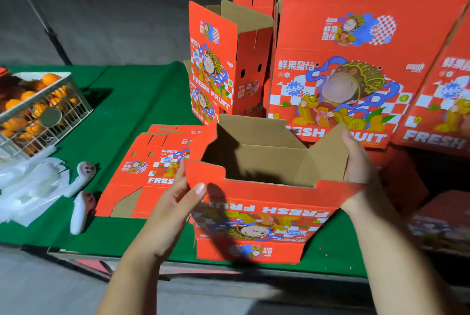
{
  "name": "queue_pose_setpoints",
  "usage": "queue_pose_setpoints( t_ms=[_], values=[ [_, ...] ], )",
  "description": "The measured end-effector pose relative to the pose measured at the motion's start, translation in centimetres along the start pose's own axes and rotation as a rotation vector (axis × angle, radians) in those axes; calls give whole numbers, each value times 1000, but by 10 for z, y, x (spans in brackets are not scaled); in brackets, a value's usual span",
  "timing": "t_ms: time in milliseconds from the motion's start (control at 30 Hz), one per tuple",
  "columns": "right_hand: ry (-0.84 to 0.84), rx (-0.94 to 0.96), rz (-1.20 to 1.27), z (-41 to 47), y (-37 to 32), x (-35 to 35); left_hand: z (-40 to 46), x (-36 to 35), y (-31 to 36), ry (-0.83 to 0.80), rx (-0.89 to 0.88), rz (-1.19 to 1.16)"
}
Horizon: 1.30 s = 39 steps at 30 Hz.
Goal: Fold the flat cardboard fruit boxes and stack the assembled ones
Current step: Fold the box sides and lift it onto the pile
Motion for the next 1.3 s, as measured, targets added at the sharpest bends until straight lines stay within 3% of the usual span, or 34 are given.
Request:
queue_pose_setpoints(
  t_ms=[100, 200, 233, 267, 367, 433, 533, 667, 800, 867, 1000, 1067, 1167, 1233, 1300],
  values=[
    [178, -36, 245, -11, 5, 4, 3, -6, -12, 50, 59, 82],
    [435, 173, 169, -28, -4, 16, 7, -7, -22, 189, 54, 270],
    [450, 273, 90, -36, -8, 16, 8, -7, -24, 229, 51, 302],
    [399, 365, -23, -43, -10, 10, 9, -8, -25, 257, 35, 320],
    [22, 501, -490, -64, 11, -18, 16, -4, -29, 346, -45, 286],
    [-124, 408, -657, -69, 32, -22, 19, 6, -36, 411, -42, 223],
    [-203, 274, -761, -74, 43, -16, 16, 16, -44, 441, -5, 184],
    [-297, 259, -695, -84, 36, -18, 16, 18, -43, 468, 33, 273],
    [-536, 173, -658, -94, 36, -23, 16, 29, -42, 510, 149, 486],
    [-614, 143, -681, -96, 34, -24, 16, 29, -41, 507, 151, 469],
    [-665, 78, -1022, -84, 38, -13, 15, 26, -43, 494, 173, 461],
    [-681, 77, -923, -84, 34, -15, 15, 22, -43, 484, 182, 446],
    [-765, -98, -731, -92, 37, -19, 10, 19, -43, 504, 215, 343],
    [-787, -137, -787, -94, 35, -17, 6, 17, -43, 496, 222, 267],
    [-789, -86, -990, -92, 29, -12, 3, 14, -44, 470, 229, 238]
  ],
)
Point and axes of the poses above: each hand's wrist, its own z-axis towards the middle knuckle, its own x-axis out of the back of the hand, y = z × x, the point moved 6 cm from there along z, towards the middle knuckle, and after that the axes turned 3 degrees about -x, right-handed, at the moved point
